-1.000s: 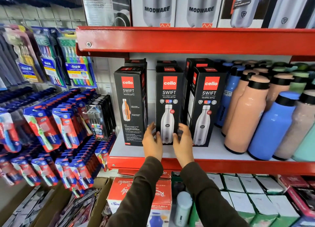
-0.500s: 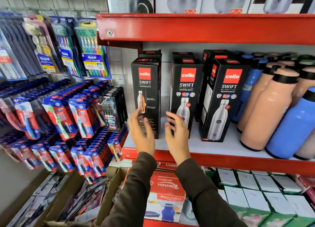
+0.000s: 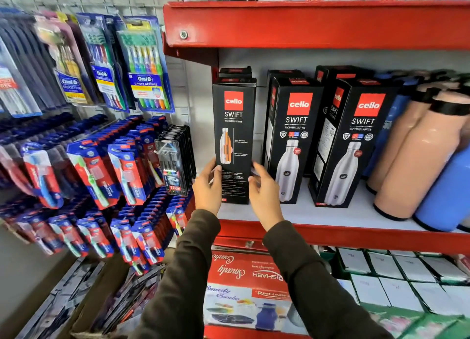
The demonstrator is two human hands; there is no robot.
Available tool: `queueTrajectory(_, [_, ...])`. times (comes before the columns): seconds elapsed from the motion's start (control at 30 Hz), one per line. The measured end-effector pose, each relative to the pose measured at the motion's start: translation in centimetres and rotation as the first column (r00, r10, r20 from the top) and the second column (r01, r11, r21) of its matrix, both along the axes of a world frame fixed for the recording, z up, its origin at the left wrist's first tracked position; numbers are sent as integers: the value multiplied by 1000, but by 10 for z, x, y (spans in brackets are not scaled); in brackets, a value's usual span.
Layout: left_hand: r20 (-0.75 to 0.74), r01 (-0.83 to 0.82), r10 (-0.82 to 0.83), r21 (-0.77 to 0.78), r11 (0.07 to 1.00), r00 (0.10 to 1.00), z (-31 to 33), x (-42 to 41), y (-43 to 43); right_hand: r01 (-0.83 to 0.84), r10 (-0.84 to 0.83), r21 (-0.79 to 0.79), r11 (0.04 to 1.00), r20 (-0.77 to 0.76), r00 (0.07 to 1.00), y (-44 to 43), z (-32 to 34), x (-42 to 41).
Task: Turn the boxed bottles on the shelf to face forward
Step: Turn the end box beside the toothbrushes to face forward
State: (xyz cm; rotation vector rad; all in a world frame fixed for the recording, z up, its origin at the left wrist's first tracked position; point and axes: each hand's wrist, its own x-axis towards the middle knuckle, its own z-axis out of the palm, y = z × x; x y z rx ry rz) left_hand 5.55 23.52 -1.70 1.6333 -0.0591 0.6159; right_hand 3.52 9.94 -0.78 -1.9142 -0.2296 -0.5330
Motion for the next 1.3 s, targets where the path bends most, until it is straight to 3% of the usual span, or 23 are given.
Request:
queueTrajectory(0.23, [47, 65, -58, -171, 983, 997, 12, -5, 6, -50, 50, 74, 996, -7, 999, 3, 7, 3])
queueTrajectory(0.37, [39, 52, -43, -275, 960, 998, 16, -12, 4, 7, -7, 26, 1000, 13, 1000, 8, 14, 2])
queueTrajectory(0.53, [61, 20, -2, -298, 954, 998, 13, -18, 2, 88, -89, 16, 996, 44, 995, 16, 19, 4])
queueTrajectory(0.73, [120, -55, 63, -73, 996, 991, 9, -12, 10, 58, -58, 7, 998, 47, 997, 16, 24, 8])
queueTrajectory(0.83, [32, -50, 48, 62, 997, 998, 8, -1, 17, 27, -28, 13, 1000, 64, 998, 18, 24, 8])
queueTrajectory(0.9, [-57, 16, -12, 73, 997, 998, 8, 5, 22, 9, -9, -14, 1000, 59, 998, 19, 23, 10])
queueTrajectory(1.03, [-77, 100, -94, 72, 992, 993, 3, 10, 27, -99, 99, -94, 991, 3, 995, 18, 22, 14])
queueTrajectory(1.3, [-59, 33, -29, 73, 997, 998, -9, 6, 21, -150, 144, -253, 956, -42, 989, 13, 15, 15])
